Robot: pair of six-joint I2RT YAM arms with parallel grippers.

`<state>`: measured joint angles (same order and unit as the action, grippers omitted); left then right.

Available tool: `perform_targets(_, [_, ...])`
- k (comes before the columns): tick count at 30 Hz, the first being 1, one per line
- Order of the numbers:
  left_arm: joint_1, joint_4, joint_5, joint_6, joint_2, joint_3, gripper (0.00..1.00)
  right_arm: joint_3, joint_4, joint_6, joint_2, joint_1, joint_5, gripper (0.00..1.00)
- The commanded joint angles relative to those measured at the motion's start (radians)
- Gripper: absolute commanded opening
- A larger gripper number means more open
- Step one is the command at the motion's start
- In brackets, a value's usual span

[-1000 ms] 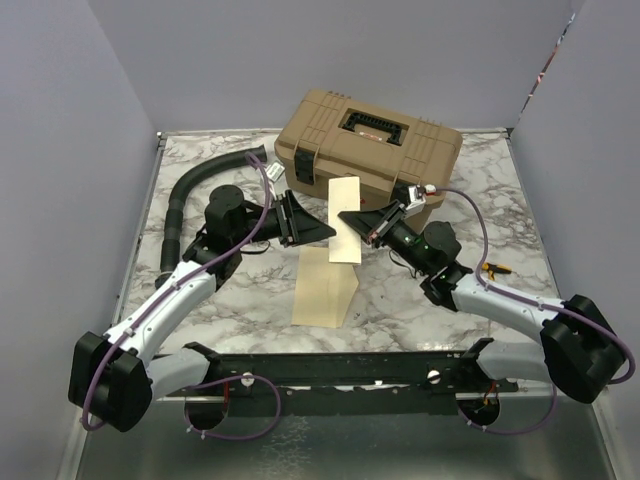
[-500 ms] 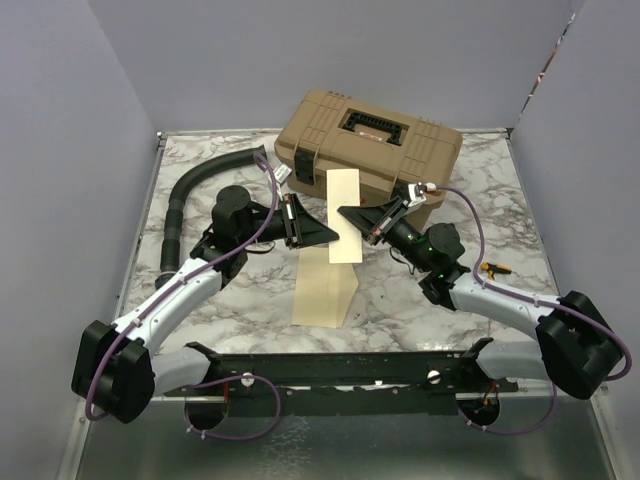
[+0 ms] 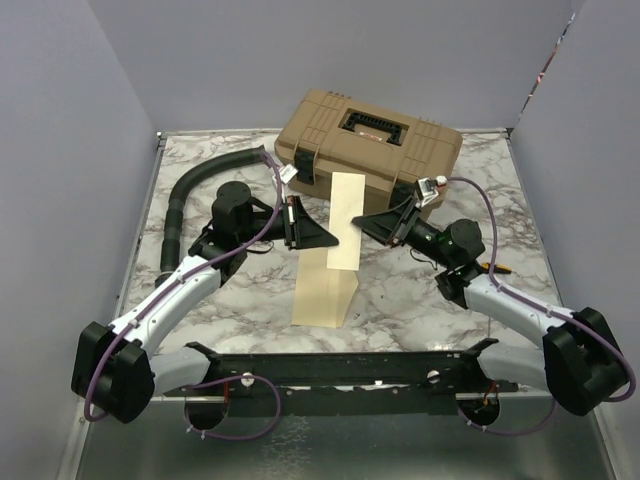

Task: Place the letter into the envelope and seal it

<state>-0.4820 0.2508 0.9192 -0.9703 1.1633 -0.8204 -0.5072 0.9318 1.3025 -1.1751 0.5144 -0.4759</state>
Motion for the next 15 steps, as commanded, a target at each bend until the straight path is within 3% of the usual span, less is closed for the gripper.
perform_targets(1, [-0.009,-0.026,0.120,0.080,-0.005,-0.046,0.00,-0.075,-0.097,-0.154,-0.020,-0.010,-0.280,0.47])
perform_targets(6, [-0.016,-0.036,0.160,0.097,0.008,-0.050,0.00,-0.136,-0.094,-0.189,-0.068,-0.010,-0.375,0.50])
perform_targets(11, [-0.016,-0.116,0.137,0.151,0.014,-0.077,0.00,-0.119,-0.044,-0.149,-0.058,-0.010,-0.380,0.21])
perform_targets(15, [-0.015,-0.140,0.114,0.168,0.021,-0.091,0.00,-0.090,-0.014,-0.133,-0.044,-0.010,-0.387,0.17])
